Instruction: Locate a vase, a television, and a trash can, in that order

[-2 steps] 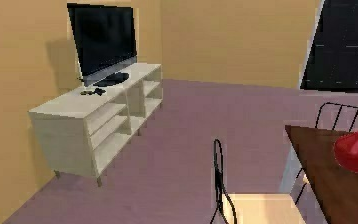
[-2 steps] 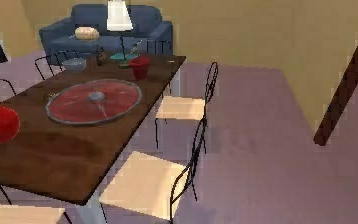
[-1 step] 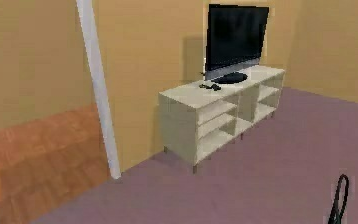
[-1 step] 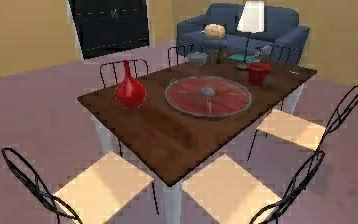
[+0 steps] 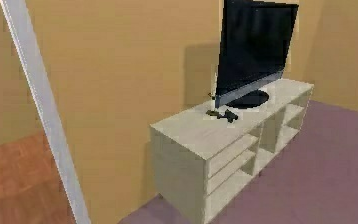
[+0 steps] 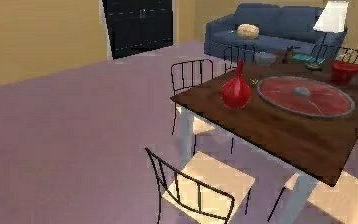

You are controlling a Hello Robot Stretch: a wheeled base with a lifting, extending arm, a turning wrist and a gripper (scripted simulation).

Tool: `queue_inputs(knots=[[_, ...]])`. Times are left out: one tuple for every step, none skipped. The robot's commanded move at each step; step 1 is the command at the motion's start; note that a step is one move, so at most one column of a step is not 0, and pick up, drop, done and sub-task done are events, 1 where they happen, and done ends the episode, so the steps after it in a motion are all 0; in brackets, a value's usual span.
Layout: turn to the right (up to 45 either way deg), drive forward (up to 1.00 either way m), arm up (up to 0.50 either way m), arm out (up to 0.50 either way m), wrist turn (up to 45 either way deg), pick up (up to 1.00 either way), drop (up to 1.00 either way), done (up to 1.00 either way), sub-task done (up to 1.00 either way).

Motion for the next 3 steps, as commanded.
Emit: queue_inputs(knots=[[33.0,0.0,0.0,0.0,0.0,0.0,0.0,0.0,0.0],[0.0,0.6,0.0,0.0,0.0,0.0,0.0,0.0,0.0],[-15.0,0.0,0.0,0.0,0.0,0.0,0.0,0.0,0.0]])
